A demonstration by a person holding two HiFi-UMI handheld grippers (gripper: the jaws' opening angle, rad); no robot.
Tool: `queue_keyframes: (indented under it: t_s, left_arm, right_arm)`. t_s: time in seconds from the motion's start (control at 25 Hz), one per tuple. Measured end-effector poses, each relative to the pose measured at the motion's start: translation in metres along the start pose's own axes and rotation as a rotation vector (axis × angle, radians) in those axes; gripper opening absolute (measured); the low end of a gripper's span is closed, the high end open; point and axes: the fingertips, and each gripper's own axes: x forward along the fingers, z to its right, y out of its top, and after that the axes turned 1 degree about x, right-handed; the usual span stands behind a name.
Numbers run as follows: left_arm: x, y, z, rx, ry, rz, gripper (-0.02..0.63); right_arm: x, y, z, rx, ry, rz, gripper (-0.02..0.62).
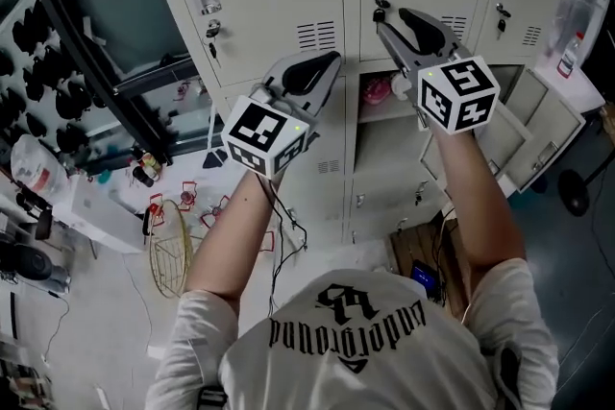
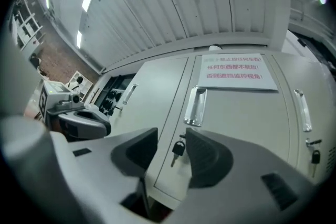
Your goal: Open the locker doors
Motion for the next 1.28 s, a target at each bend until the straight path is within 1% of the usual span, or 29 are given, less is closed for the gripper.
queue_keyframes:
  t_s: [0.24,0.36,0.52,0.72,1.04,1.28]
  left_arm:
    - [0.019,0.014,-0.015,0.031,0.012,0.028,0.008]
    - [0.024,0.011,-0.015,0.032,0.009,0.025,0.008]
    - [0.030,0.006,-0.021,0.025,0.018,0.027,0.008]
    - [0.030,0.003,-0.025,0.018,0.027,0.032,0.008]
    - [0.022,0.005,-0.016,0.000,0.006,0.034,0.008]
    - [0.025,0.009,0.008,-0.014,-0.053,0.033,0.008]
  right_arm:
    - [0.030,-0.015,0.019,0.007,-0.024,-0.039,0.150]
    - [0.039,-0.020,0.024,0.009,-0.022,-0.047,0.146]
    - [0.048,-0.017,0.027,0.005,-0.017,-0.041,0.127]
    - [0.055,-0.018,0.027,-0.013,-0.035,-0.048,0.109]
    - [0.037,-0.011,0.022,-0.027,-0.058,-0.045,0.104]
    - [0.004,-0.001,0.017,-0.007,-0.072,-0.046,0.100]
